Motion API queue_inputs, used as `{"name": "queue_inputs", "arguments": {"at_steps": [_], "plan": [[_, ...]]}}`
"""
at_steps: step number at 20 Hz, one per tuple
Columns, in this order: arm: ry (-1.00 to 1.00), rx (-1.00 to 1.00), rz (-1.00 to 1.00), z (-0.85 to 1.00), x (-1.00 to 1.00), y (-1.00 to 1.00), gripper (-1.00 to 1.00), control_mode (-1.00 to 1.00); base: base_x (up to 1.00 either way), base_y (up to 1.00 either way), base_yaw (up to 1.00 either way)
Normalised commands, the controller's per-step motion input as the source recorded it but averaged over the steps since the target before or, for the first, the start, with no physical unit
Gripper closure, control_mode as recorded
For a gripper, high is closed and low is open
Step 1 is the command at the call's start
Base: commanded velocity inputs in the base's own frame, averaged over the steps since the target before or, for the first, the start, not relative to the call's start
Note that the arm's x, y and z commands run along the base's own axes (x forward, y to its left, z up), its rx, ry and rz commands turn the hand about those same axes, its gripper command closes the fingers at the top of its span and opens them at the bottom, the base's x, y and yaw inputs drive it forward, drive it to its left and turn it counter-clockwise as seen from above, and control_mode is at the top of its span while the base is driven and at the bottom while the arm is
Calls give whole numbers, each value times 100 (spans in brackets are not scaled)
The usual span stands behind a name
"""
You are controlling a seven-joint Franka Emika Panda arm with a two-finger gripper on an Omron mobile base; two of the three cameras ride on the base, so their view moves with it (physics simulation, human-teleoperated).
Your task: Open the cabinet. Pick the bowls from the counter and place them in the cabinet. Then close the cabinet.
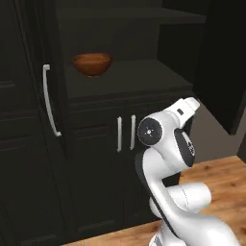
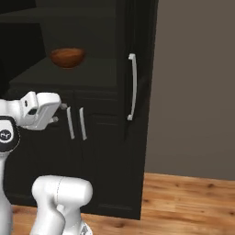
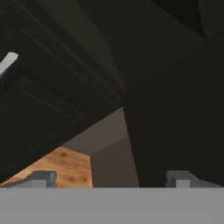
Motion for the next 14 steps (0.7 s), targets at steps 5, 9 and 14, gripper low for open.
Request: {"name": "queue_inputs", "arguments": {"at_steps": [5, 9, 14], "plan": [[0, 0, 0, 0, 0, 0, -100, 100, 0, -40, -43], [0, 0, 0, 0, 0, 0, -100, 100, -28, -9, -78], [0, 0, 0, 0, 0, 0, -100, 100, -57, 6, -92]]}}
